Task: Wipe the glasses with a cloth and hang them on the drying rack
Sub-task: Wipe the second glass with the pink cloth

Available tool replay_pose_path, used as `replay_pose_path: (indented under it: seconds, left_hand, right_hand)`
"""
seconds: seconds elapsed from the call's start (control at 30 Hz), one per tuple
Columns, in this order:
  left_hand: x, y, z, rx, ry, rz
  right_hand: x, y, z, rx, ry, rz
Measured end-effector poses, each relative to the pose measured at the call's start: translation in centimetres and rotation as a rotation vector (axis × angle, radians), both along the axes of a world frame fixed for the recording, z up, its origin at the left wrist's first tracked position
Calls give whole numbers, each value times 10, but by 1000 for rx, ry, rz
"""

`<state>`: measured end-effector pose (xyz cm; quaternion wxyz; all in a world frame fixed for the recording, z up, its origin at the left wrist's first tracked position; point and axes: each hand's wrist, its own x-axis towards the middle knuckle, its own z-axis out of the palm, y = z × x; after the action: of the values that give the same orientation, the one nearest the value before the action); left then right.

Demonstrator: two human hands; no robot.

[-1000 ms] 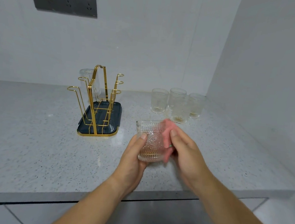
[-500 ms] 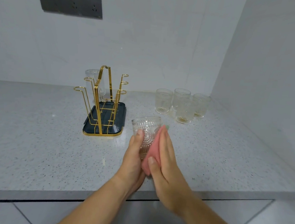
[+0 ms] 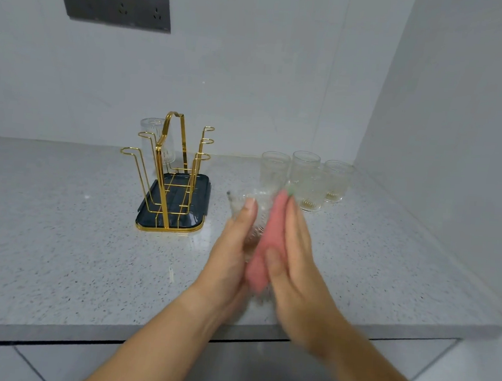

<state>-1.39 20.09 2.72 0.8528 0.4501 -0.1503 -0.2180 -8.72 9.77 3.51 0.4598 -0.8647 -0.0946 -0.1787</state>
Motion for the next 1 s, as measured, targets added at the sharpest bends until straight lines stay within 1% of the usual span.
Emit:
replay_pose_path:
  seconds: [0.07, 0.13, 0.2, 0.27, 0.3, 0.33, 0.47, 0.53, 0.57, 0.63, 0.7, 0.77, 0.8, 0.83, 0.9, 0.97, 1.0]
  left_hand:
    - [3, 5, -1, 17, 29, 68]
    - [0, 8, -2, 55, 47, 101]
    - [-7, 6, -3, 88, 62, 20]
    - [-10, 1, -4, 72, 35, -14]
    - [-11, 0, -5, 44, 36, -28]
    - [-11, -1, -4, 23, 36, -47]
    - [-7, 5, 5, -15, 26, -17]
    - [-1, 8, 1, -5, 6, 32]
    - [-1, 11, 0, 16, 2, 47]
    - [-6, 10, 2, 53, 28, 1]
    - [-8, 8, -2, 66, 28, -40]
    - [-12, 3, -2, 40, 2, -28]
    - [-13, 1, 0, 25, 10, -36]
    - [-13, 0, 2, 22, 8, -42]
    - [-10, 3, 7, 24, 19, -52]
    - [-5, 9, 9, 25, 87, 30]
    - [-4, 11, 10, 41, 87, 79]
  right_hand:
    - [-9, 6, -12, -49, 7, 15]
    - [-9, 6, -11, -4, 23, 7]
    - [0, 1, 1, 114, 42, -27]
    - [12, -7, 17, 290, 61, -64]
    - [17, -9, 22, 342, 57, -75]
    - [18, -9, 24, 338, 41, -77]
    - [1, 6, -3, 55, 19, -28]
    - [-8, 12, -17, 2, 23, -16]
    - [-10, 13, -17, 2, 23, -17]
    - [-6, 9, -6, 53, 38, -36]
    - [5, 2, 12, 178, 57, -68]
    - [17, -7, 29, 337, 66, -83]
    - [19, -9, 32, 373, 70, -82]
    - [19, -8, 32, 361, 73, -73]
    - [10, 0, 21, 231, 56, -37]
    - [-2, 10, 3, 96, 55, 4]
    - [-7, 12, -4, 66, 61, 12]
